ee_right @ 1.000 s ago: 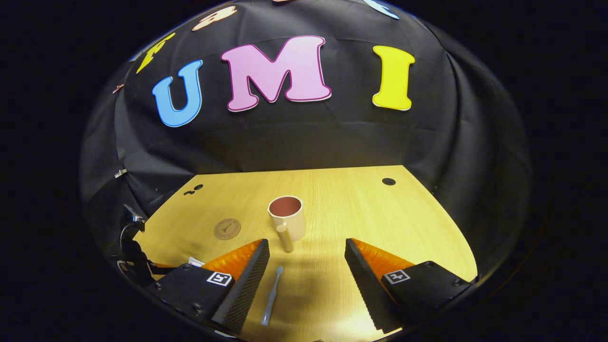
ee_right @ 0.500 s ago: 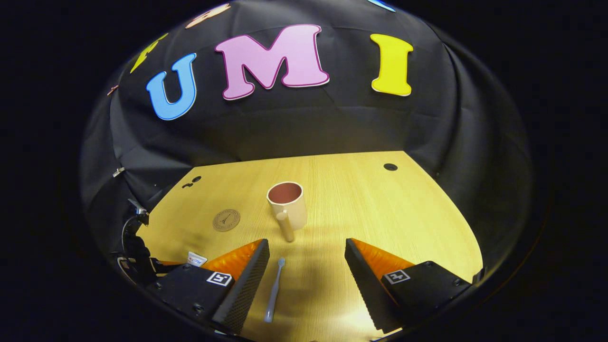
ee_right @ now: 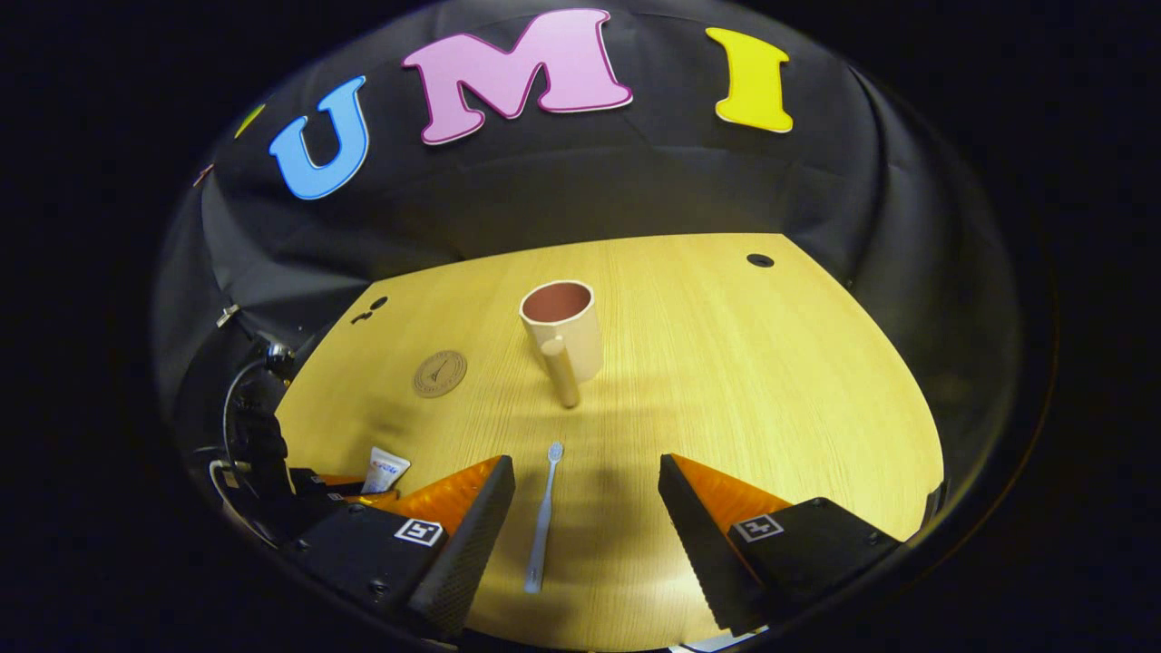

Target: Put the toothbrush and toothpaste on the desktop into the cup, then pick up the cup and place it on the coaster on the desktop.

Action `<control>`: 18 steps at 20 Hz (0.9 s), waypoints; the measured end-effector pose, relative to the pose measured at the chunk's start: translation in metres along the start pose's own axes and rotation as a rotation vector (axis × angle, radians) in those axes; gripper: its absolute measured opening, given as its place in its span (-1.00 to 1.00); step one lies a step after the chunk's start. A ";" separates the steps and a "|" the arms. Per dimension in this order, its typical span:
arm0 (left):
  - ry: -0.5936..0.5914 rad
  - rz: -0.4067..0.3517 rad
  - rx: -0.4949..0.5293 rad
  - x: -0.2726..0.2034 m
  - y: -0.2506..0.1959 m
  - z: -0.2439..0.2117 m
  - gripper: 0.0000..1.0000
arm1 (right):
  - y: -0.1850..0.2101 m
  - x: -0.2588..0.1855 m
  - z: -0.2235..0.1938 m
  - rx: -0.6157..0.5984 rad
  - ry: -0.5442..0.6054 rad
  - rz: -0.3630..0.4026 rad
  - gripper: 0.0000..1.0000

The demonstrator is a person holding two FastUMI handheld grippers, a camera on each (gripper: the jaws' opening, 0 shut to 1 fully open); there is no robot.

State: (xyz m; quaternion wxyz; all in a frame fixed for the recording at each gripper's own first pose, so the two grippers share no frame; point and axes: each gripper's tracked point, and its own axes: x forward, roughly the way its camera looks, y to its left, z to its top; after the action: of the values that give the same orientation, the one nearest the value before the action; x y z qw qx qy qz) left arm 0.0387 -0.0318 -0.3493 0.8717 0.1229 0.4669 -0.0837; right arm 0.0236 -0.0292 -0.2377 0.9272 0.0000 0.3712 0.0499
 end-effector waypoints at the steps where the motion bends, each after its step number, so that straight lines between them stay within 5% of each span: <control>1: -0.003 0.003 -0.009 -0.001 0.000 -0.001 -0.51 | 0.004 0.003 -0.004 -0.007 0.017 0.009 0.97; 13: -0.106 -0.003 -0.183 -0.068 0.008 -0.009 -0.64 | 0.013 0.063 -0.047 -0.015 0.217 -0.060 0.98; 18: -0.155 0.007 -0.152 -0.092 0.010 -0.008 -0.64 | 0.024 0.074 -0.078 -0.060 0.305 -0.074 0.98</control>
State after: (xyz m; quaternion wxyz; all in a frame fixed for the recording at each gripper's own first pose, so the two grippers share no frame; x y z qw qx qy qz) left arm -0.0154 -0.0171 -0.2758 0.9123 0.0514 0.4026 -0.0543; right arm 0.0210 -0.0016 -0.3438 0.8608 -0.0488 0.5059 0.0263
